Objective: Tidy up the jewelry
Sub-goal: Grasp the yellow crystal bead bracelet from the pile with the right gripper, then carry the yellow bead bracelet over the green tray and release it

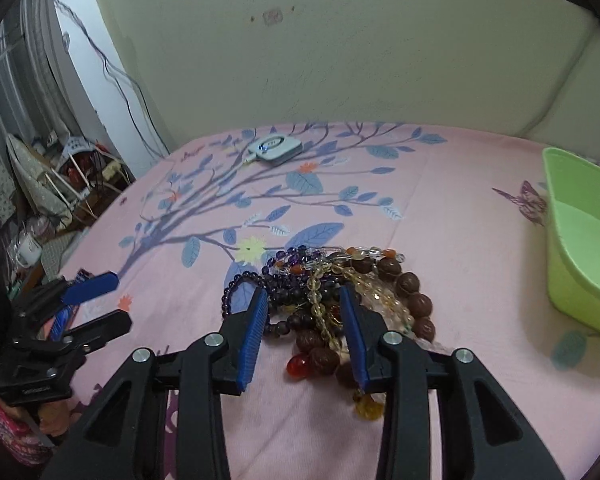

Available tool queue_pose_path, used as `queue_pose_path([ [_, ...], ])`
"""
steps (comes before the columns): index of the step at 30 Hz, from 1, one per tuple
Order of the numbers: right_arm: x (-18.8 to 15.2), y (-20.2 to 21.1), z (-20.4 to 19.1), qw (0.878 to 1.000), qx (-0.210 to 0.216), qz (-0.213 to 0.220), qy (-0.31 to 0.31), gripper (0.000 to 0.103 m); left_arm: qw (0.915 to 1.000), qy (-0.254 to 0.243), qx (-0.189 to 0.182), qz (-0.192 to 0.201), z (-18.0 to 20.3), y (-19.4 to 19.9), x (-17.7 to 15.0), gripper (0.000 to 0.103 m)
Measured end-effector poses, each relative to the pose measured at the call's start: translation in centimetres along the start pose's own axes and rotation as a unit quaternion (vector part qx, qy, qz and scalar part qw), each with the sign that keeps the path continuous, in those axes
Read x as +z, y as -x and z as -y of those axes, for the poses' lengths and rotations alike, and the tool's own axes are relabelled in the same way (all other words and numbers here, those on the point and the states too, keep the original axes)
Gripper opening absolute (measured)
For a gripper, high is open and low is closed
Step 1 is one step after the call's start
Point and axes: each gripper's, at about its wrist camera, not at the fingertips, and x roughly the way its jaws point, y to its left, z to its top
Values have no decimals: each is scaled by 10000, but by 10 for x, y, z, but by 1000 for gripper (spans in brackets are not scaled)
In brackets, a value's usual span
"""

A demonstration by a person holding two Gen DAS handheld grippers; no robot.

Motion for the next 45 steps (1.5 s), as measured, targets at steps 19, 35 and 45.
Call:
queue_pose_path([
  [19, 87, 178, 3, 9896, 171, 1397, -293, 0, 9776, -1305, -1289, 1029, 95, 36, 72, 72],
  [35, 55, 215, 77, 9883, -59, 1411, -574, 0, 9497, -1704, -2177, 1468, 197, 1, 144, 62],
  [45, 37, 179, 157, 9892, 319, 1038, -983, 0, 9411, -1890, -2690, 793, 258, -109, 151, 7],
])
